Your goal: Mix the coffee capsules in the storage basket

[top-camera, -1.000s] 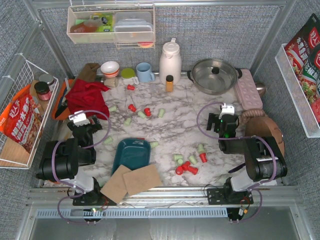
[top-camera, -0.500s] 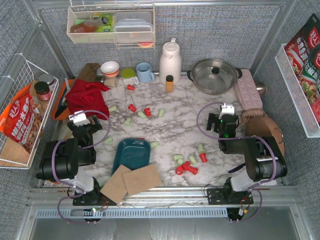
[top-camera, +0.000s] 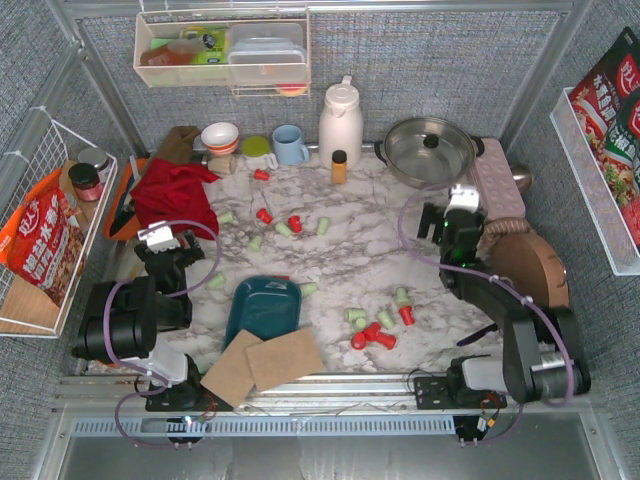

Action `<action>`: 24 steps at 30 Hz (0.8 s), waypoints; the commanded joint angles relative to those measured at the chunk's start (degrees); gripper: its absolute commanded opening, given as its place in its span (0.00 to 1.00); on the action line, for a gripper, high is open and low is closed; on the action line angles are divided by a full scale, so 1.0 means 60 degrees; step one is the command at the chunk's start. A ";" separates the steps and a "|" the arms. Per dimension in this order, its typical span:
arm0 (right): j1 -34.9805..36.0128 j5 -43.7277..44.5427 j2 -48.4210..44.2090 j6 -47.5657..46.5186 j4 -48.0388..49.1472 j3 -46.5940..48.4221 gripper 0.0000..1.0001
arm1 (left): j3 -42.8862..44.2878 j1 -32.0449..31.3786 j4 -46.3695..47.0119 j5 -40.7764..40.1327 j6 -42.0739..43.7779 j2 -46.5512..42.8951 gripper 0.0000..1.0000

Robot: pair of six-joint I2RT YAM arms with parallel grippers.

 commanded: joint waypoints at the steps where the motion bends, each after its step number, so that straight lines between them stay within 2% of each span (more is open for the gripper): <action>1: 0.0049 0.1387 -0.1329 0.0690 -0.3988 0.1661 0.99 | 0.0032 0.0011 0.0254 0.0071 0.0007 0.0019 0.99; 8: 0.0082 0.1283 -0.3053 0.1537 -0.7311 0.2899 0.99 | 0.0032 0.0003 0.0244 0.0069 0.0007 0.0019 0.99; 15: 0.0618 0.0958 -0.3808 0.1367 -0.7677 0.2917 0.99 | 0.0032 0.0003 0.0248 0.0078 0.0007 0.0019 0.99; 24: 0.2205 0.0819 -0.3811 0.0382 -0.7925 0.3367 0.99 | 0.0033 0.0003 0.0245 0.0075 0.0007 0.0020 0.99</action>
